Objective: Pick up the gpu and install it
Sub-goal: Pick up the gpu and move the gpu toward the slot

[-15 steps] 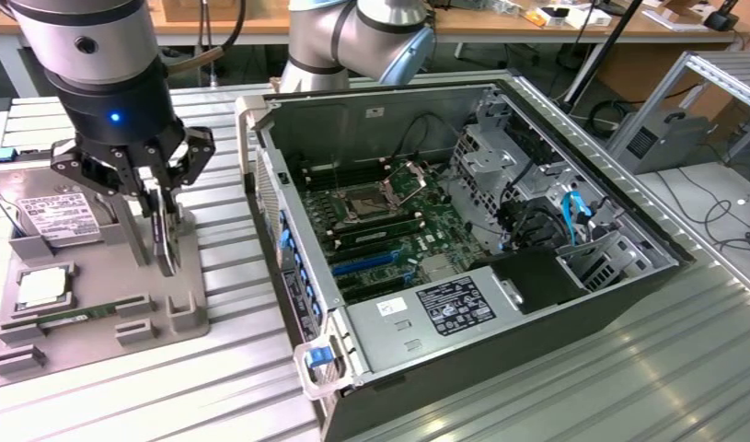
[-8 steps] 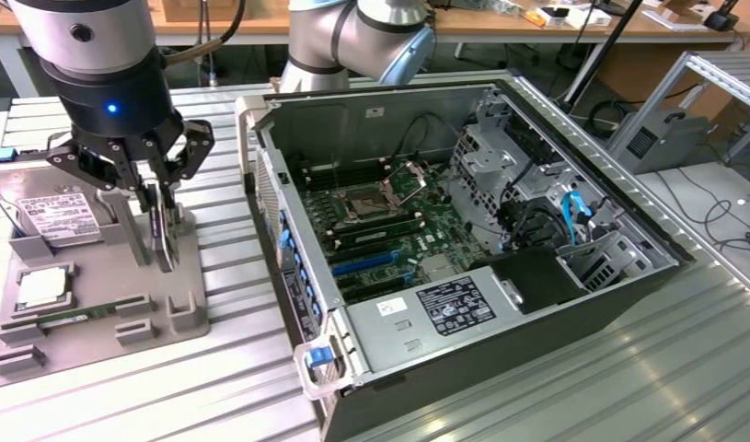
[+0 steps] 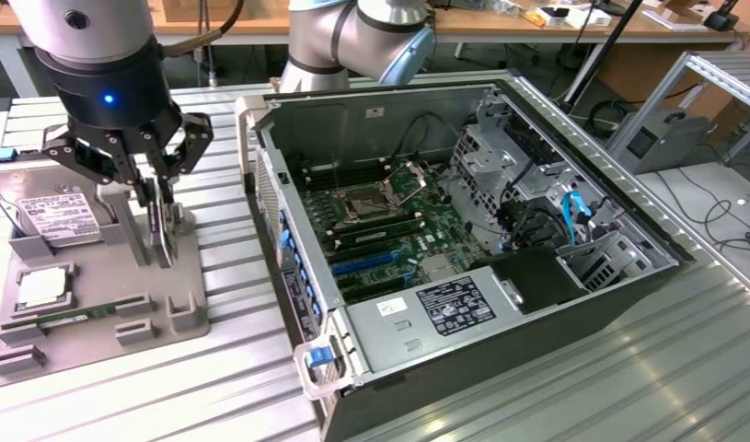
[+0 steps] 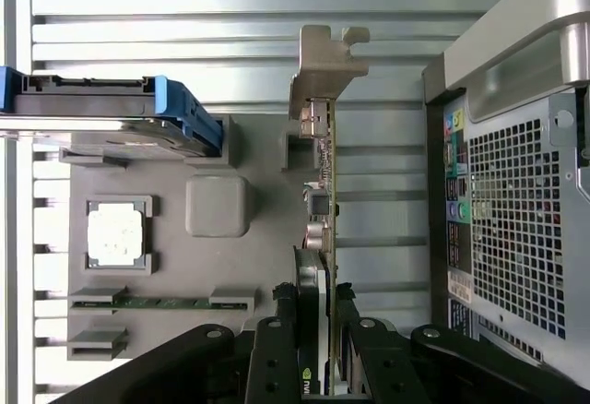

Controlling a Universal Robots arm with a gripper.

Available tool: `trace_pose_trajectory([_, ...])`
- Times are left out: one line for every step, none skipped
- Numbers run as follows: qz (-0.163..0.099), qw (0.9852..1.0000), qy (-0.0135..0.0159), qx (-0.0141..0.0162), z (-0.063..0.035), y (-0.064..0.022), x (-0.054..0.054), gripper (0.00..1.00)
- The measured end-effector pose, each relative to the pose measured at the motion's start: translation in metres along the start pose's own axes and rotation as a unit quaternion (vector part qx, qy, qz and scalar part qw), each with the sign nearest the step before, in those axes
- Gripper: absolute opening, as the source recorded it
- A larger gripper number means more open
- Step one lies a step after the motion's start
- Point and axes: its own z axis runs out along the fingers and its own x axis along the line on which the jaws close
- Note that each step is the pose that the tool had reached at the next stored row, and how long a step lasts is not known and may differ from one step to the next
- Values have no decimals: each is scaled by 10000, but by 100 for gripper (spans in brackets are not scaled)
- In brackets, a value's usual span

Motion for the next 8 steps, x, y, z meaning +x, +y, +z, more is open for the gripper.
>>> trace_pose_trajectory([0,10000,0,-1,-10,1,-1,27])
trace_pose_trajectory([0,10000,0,-1,-17,1,-1,27])
trace_pose_trajectory([0,10000,1,-1,-28,2,-1,27])
trace_pose_trajectory([0,10000,1,-2,-36,3,-1,27])
trace_pose_trajectory([0,10000,0,-3,-43,4,-1,27])
trace_pose_trajectory([0,10000,1,-4,-54,5,-1,27])
trace_pose_trajectory([0,10000,0,-6,-69,6,-2,27])
trace_pose_trajectory([0,10000,1,-7,-88,7,-2,27])
